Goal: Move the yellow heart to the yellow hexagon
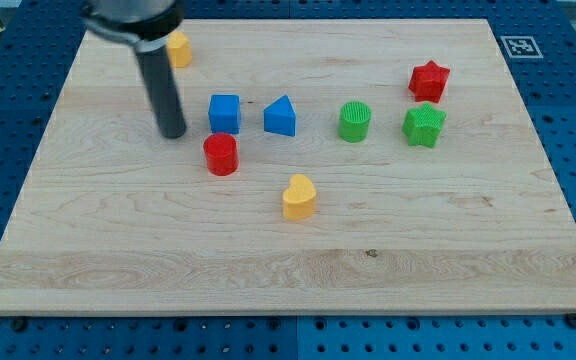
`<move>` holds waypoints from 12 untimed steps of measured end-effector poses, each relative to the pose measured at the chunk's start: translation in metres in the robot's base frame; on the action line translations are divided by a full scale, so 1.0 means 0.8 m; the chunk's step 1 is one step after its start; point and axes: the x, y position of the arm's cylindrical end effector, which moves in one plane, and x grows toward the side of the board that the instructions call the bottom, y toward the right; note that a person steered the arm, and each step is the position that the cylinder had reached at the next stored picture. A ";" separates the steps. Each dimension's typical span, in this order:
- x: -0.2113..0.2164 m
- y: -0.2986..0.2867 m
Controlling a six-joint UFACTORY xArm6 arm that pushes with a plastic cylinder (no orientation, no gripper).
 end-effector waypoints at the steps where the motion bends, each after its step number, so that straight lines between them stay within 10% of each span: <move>1: 0.063 -0.017; 5: 0.154 0.267; 12: 0.117 0.188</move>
